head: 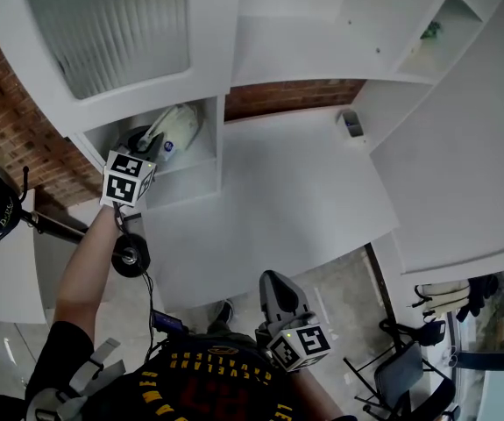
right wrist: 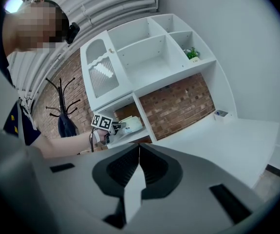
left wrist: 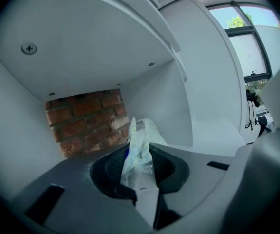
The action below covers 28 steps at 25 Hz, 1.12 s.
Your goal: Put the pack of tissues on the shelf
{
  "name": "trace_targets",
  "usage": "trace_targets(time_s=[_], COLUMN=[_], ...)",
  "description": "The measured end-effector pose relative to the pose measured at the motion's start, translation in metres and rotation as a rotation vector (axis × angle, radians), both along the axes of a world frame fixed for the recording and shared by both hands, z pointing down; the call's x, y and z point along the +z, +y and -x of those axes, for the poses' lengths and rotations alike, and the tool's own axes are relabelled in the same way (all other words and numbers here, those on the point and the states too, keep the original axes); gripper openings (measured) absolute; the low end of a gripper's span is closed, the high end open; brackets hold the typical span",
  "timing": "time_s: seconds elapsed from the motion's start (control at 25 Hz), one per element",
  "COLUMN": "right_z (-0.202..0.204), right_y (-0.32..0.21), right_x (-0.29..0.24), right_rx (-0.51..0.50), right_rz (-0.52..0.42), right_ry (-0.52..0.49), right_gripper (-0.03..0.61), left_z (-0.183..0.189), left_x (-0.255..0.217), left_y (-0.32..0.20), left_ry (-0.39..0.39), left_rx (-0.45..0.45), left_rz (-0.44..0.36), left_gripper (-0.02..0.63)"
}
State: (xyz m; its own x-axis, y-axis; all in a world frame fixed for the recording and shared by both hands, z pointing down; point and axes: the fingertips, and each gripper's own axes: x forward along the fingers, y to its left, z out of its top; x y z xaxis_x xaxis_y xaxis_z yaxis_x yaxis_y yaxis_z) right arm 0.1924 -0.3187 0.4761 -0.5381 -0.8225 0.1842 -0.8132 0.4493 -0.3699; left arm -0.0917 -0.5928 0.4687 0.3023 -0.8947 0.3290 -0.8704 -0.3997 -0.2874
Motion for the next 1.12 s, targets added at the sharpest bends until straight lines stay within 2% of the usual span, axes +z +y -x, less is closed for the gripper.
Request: trace_targets(time_s=[0.32, 0.48, 0.72, 0.92, 1.12], right_z=[0.001, 0.001, 0.01, 0.021, 0.036], right_y=[-0.007, -0.008, -0.006, -0.001, 0.013], right_x=[0.008, 0.011, 0.01, 0.006, 0.003], right_rx=[-0.014, -0.014, -0.033, -0.034, -0.05], right_rz=[0.018, 0.028, 0.019, 0.015, 0.008], right_ry=[-0.004, -0.011, -0.013, -0.012, -0.016], right_gripper=[0.008, 0.008, 0.008, 0.008, 0.008], left_z=[0.009, 0.012, 0.012, 0.006, -0.01], left_x=[0.03, 0.034, 0.018, 0.003, -0.019], left_y=[-0.013, -0.014, -0.009, 0.01, 0.059], left_ry=[0.022, 0.041, 0.068, 0.099, 0.086], left_rx=[-0.032, -0.049, -0.066, -0.034, 0.056], left_rz=[0.071, 0.085, 0.033, -0.014, -0.089], left_gripper=[0.058, 0.085, 0.227, 0.235, 0.236])
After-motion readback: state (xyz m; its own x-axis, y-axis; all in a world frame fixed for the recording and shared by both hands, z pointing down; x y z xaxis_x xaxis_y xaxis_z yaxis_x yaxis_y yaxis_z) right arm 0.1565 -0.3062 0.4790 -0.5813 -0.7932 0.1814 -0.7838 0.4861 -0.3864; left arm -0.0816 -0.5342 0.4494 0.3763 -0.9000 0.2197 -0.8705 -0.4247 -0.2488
